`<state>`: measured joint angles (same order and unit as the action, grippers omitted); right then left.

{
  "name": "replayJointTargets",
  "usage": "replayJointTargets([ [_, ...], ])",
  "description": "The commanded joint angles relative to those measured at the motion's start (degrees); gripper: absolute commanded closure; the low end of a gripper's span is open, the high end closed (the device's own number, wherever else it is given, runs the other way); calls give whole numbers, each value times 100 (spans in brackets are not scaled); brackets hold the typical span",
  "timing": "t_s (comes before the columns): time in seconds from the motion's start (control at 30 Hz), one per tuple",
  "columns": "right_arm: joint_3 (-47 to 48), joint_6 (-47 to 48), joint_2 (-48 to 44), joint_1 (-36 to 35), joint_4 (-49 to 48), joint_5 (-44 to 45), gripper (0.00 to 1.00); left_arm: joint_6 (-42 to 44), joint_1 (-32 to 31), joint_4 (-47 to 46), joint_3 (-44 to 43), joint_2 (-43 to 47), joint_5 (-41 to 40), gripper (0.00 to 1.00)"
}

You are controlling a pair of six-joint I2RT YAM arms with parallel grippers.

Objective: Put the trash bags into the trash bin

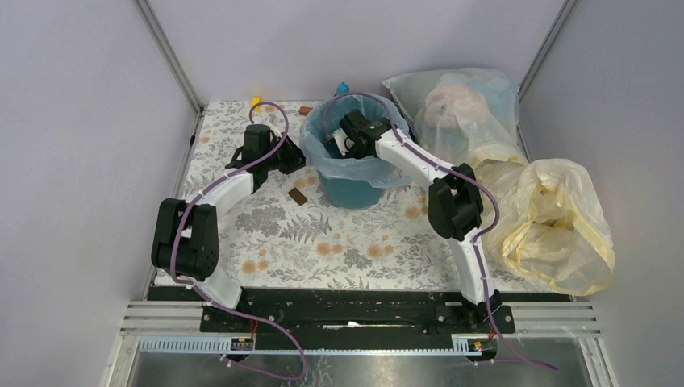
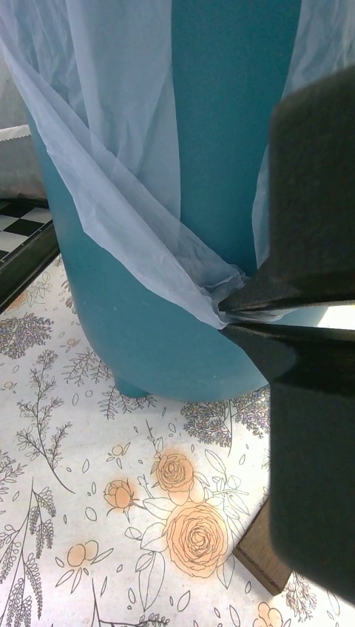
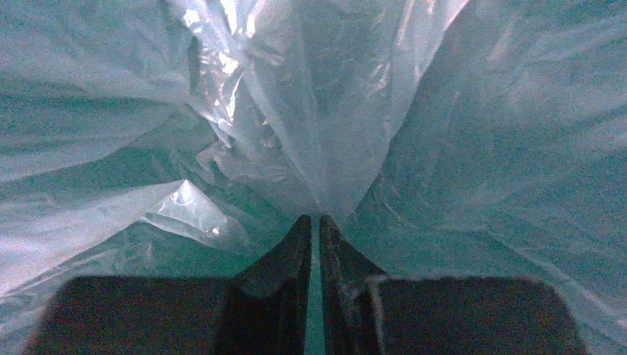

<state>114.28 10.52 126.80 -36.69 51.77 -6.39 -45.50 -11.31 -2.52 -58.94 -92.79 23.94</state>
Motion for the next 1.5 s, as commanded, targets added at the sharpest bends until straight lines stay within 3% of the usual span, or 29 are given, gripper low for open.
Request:
replayJointTargets([
  [0.0,405,-323,-679,9,-187,437,79,79,15,-63,-155,155,37,89],
  [0.2,608,-743,-942,69,-360,824,69,128,15,-30,-109,225,-13,88],
  [0.47,693,-1013,-1279,196,-669,974,46,207,15,54,-108,294,-89,84],
  [0.57,827,-1164,-1407,197,-702,876,44,235,15,102,-145,295,-117,73],
  [0.77,536,-1227,-2134,196,-974,1016,25,409,104,465,-274,475,-439,56],
  [0.9,-439,-1275,-3075,189,-1540,1466,1,405,177,610,-111,848,-923,46],
  [1.07,-1677,-1517,-4181,229,-2377,2047,0,391,223,669,235,1391,-1282,35],
  [1.27,-2501,-2191,-4840,275,-2505,2503,0,261,253,1183,480,2170,-2082,5],
  [1.37,-3038,-2616,-5126,276,-2734,2640,0,379,252,1113,579,2776,-2146,3],
  [1.47,-3627,-2746,-5555,276,-3041,2502,0,670,248,1443,129,2894,-2020,3],
])
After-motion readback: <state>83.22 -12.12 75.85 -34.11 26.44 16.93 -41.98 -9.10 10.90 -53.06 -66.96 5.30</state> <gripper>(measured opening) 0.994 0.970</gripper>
